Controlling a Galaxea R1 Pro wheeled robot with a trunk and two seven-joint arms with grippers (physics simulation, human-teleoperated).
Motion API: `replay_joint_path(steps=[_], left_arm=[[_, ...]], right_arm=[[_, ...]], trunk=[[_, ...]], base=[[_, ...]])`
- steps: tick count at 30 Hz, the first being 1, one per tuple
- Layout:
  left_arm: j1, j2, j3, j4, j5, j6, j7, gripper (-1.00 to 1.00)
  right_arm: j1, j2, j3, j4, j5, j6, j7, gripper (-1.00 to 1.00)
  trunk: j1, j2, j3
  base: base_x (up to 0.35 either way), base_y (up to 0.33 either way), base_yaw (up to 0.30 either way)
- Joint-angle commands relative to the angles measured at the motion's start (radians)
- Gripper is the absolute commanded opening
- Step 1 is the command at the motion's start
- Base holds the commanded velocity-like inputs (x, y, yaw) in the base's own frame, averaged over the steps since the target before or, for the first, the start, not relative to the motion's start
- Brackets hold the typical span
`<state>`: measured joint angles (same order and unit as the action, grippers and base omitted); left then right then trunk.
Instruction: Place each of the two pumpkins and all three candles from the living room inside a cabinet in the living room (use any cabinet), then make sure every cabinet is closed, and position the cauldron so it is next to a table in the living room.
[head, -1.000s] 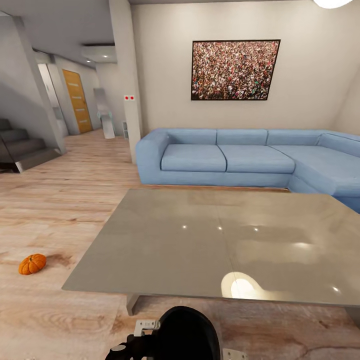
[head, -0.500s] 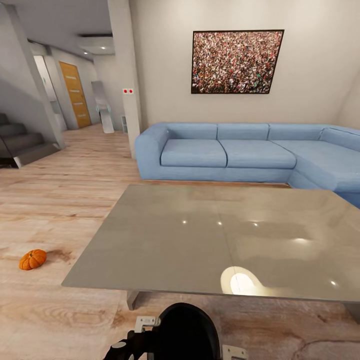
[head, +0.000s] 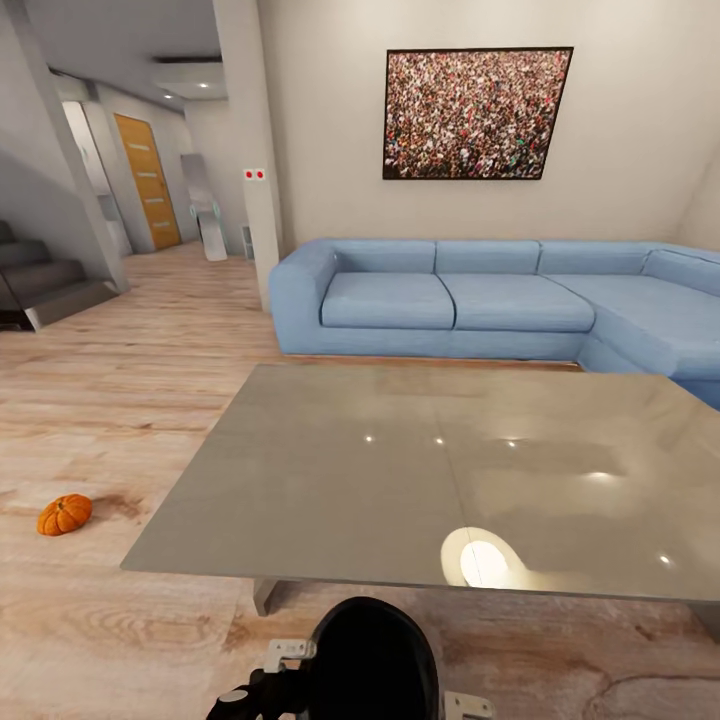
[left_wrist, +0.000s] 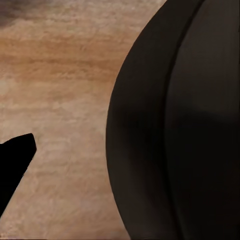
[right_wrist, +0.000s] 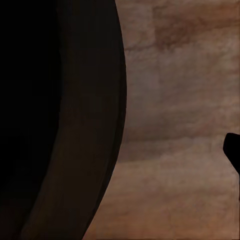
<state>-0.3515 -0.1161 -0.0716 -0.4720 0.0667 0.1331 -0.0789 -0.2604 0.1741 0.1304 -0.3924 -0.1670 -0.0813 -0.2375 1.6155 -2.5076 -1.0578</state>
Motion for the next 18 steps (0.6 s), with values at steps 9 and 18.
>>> replay_joint_path(steps=[9, 18], left_arm=[[0.000, 0.001, -0.001, -0.002, 0.008, 0.006, -0.001, 1.00], [0.000, -0.002, 0.001, -0.002, 0.014, 0.013, 0.000, 1.00]], right_arm=[[0.000, -0.001, 0.007, 0.002, -0.013, -0.005, -0.006, 1.00], [0.000, -0.001, 0.005, 0.002, -0.013, -0.005, -0.005, 1.00]], trunk=[[0.000, 0.000, -0.001], [-0.001, 0.000, 0.003]], base=[[0.000, 0.000, 0.000], [0.000, 0.000, 0.000]])
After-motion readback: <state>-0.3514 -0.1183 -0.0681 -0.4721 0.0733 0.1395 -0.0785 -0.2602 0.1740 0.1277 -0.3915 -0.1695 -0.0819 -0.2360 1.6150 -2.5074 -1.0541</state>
